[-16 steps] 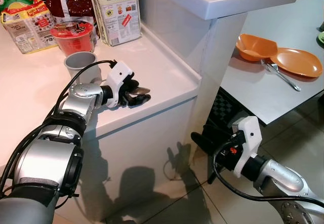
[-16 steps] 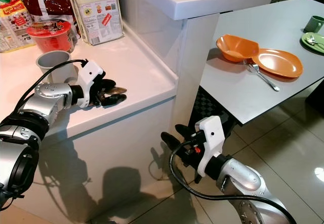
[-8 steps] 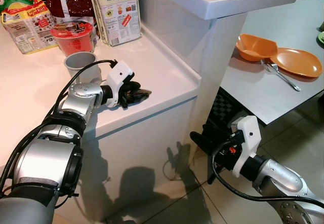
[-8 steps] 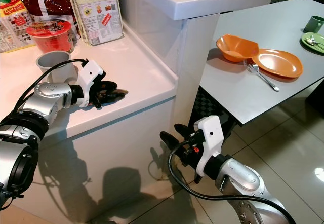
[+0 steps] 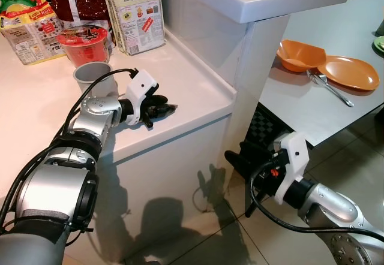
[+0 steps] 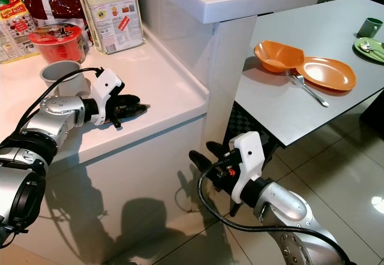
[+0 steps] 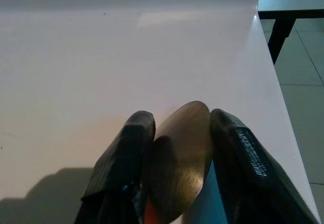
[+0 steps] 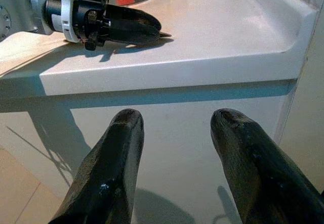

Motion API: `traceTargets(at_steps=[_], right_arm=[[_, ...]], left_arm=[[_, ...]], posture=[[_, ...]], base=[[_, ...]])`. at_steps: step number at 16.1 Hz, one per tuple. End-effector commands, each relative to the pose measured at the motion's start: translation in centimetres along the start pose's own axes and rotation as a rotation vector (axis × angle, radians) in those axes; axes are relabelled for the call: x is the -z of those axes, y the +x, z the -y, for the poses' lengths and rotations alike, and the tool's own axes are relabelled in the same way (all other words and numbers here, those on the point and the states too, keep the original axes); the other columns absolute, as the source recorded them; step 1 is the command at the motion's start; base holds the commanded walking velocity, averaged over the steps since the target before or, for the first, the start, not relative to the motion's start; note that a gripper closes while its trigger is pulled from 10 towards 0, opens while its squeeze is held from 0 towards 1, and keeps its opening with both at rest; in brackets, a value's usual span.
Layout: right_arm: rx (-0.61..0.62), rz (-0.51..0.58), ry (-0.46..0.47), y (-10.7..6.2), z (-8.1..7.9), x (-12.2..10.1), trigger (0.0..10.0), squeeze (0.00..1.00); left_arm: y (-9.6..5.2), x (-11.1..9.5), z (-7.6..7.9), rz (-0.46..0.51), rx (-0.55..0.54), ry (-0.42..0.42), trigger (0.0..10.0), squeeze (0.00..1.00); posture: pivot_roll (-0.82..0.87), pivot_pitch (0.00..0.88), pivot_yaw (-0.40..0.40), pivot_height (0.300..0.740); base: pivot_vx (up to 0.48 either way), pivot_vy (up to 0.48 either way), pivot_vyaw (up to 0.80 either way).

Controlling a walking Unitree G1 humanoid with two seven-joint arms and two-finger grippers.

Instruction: Setting the table

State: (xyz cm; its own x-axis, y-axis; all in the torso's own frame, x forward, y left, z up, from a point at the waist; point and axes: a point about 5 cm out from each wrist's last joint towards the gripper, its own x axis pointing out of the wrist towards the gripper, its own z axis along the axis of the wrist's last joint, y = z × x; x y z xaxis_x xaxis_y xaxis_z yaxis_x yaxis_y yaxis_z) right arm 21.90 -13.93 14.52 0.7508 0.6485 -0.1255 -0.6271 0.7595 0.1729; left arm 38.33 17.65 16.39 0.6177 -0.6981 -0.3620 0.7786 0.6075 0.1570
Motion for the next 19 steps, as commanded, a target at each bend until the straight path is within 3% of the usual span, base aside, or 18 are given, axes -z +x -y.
traceTargets(at_steps=[1, 7, 19], right_arm=[[0.0, 0.005, -0.007, 0.1, 0.1, -0.2, 10.0, 0.0], [-0.001, 0.025, -0.016, 1.2, 0.3, -0.5, 10.0, 0.0], [0.029, 0.059, -0.032, 1.7, 0.8, -0.9, 10.0, 0.0]], left_arm=[[-0.1, 0.1, 0.0, -0.013, 0.004, -0.005, 0.0, 0.0], [-0.8, -1.5, -1.0, 0.038, -0.053, 0.091, 0.0, 0.0], [-1.2, -4.2, -2.6, 0.064, -0.201, 0.131, 0.0, 0.0]], posture=[[-0.07, 0.0, -0.002, 0.74], [-0.05, 0.0, -0.006, 0.74], [-0.04, 0.0, 0.004, 0.74]], base=[[0.0, 0.0, 0.0], [0.0, 0.0, 0.0], [0.0, 0.0, 0.0]])
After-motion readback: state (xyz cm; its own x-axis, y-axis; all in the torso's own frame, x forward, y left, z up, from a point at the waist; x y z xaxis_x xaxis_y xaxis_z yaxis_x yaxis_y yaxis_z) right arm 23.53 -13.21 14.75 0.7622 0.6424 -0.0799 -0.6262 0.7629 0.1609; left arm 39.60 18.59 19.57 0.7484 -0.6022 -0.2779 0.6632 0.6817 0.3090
